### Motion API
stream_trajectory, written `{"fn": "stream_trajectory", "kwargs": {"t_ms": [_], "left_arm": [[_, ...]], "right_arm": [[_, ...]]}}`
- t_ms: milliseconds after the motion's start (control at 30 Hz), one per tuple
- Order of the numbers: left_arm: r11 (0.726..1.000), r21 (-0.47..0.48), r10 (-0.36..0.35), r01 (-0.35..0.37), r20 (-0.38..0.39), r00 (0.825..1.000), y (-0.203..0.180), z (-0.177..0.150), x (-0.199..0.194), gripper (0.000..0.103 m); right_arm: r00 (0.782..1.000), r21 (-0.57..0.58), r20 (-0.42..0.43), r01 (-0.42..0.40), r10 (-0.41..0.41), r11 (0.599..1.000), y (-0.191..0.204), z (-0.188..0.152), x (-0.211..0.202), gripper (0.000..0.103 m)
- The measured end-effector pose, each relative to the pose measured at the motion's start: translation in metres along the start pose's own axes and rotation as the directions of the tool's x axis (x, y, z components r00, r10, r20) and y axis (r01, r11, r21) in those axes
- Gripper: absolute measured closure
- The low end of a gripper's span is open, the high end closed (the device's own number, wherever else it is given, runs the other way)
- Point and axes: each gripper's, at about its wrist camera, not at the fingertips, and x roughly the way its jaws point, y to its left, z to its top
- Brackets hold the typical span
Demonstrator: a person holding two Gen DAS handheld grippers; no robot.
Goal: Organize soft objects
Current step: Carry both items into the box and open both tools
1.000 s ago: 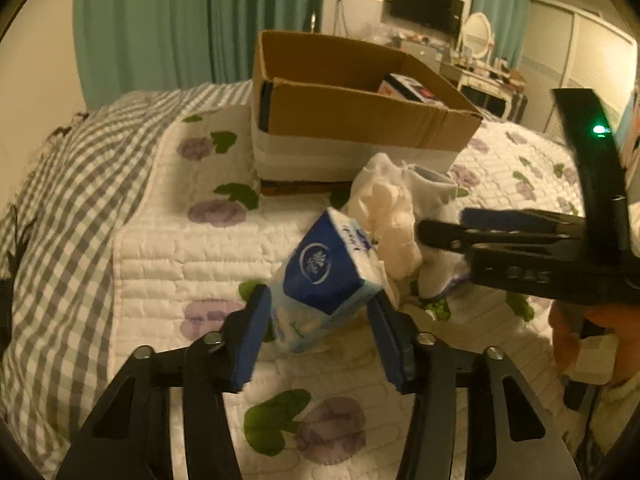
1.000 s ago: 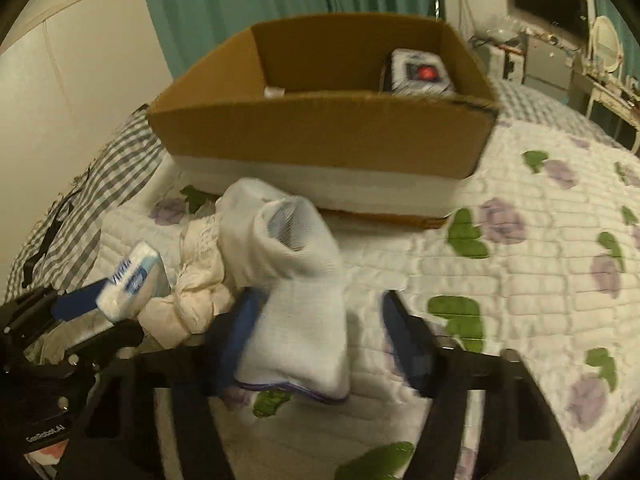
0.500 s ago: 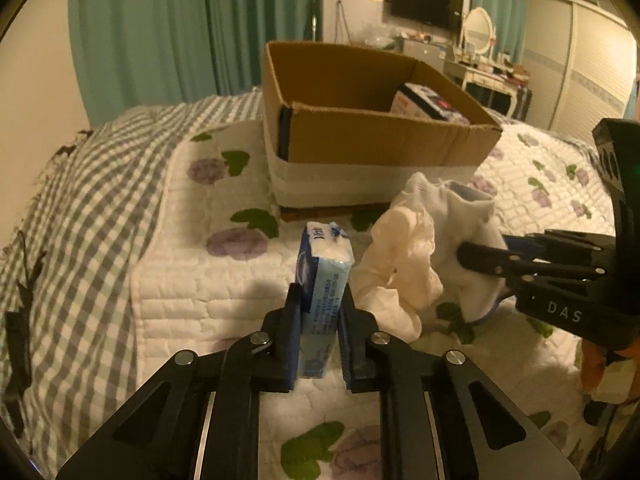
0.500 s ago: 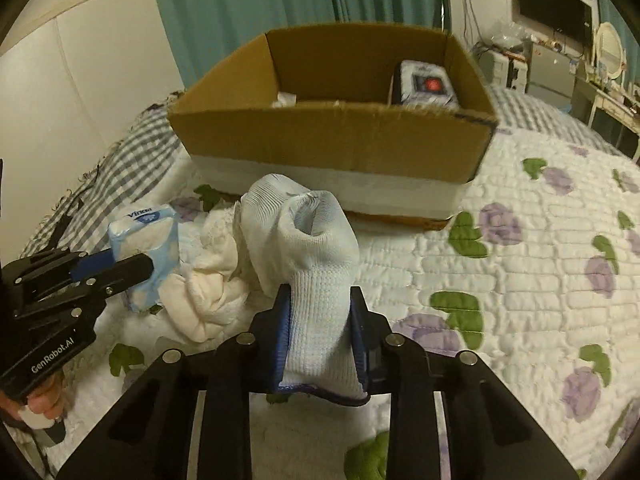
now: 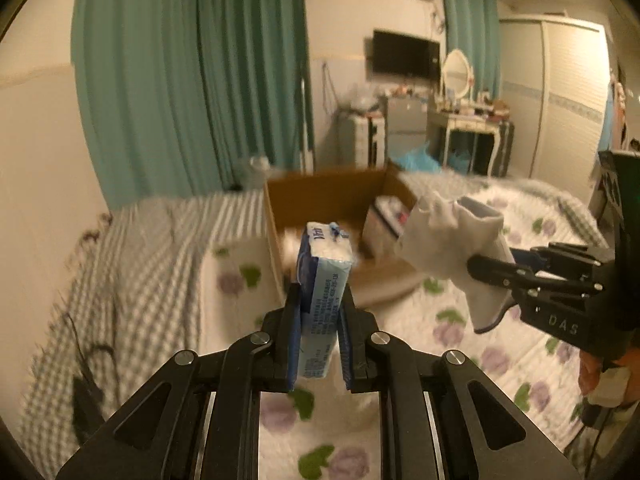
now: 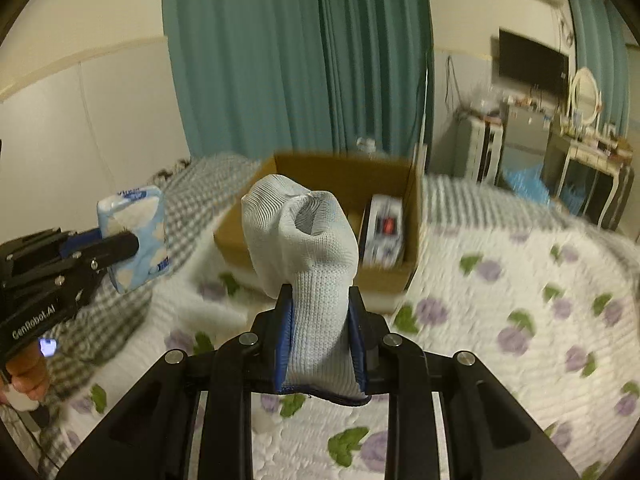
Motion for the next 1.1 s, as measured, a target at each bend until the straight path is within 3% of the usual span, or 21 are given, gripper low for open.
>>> {"fn": "stream_trajectory", "kwargs": {"t_ms": [200, 400, 533, 733, 967, 1000, 1033, 1067, 1100], "left_arm": [[1.000, 0.005, 0.007, -0.008, 0.088, 0.996, -0.005, 0.054, -0.009, 0.088], [1.000, -0.001, 0.019, -0.019, 0.082, 0.996, 0.003, 0.087, 0.035, 0.088], [1.000, -0.009, 0.026, -0.025, 0.038, 0.999, 0.011, 0.091, 0.077, 0.088], [0.999, 0.012, 0.031, -0.031, -0.063, 0.998, 0.017, 0.078, 0.145, 0.088], [0.999, 0.028, 0.024, -0.021, -0.107, 0.994, 0.017, 0.066, 0.188, 0.084], [1.000, 0.020, 0.022, -0.020, -0.111, 0.994, 0.017, 0.065, 0.191, 0.083], [1.000, 0.010, 0.018, -0.017, -0.117, 0.993, 0.016, 0.064, 0.193, 0.082], [1.000, -0.004, 0.007, -0.007, -0.124, 0.992, 0.018, 0.063, 0.196, 0.074], [1.000, -0.014, -0.002, 0.000, -0.133, 0.991, 0.018, 0.063, 0.197, 0.060]], "right_arm": [[0.996, -0.028, 0.075, 0.048, -0.046, 0.998, -0.006, 0.052, -0.015, 0.078], [0.995, -0.010, 0.092, 0.042, -0.041, 0.999, -0.015, 0.097, 0.020, 0.078], [0.999, 0.025, 0.037, 0.019, -0.020, 1.000, -0.022, 0.110, 0.074, 0.078], [0.998, 0.070, -0.060, -0.003, 0.007, 0.998, -0.033, 0.104, 0.152, 0.078], [0.999, 0.073, -0.047, -0.017, 0.020, 0.997, -0.040, 0.099, 0.190, 0.076], [0.999, 0.083, -0.040, -0.020, 0.024, 0.996, -0.042, 0.099, 0.192, 0.071], [0.999, 0.091, -0.028, -0.025, 0.028, 0.995, -0.044, 0.098, 0.193, 0.059], [0.999, 0.095, -0.018, -0.024, 0.026, 0.995, -0.046, 0.098, 0.191, 0.049], [1.000, 0.102, 0.005, -0.014, 0.014, 0.995, -0.049, 0.097, 0.187, 0.031]]}}
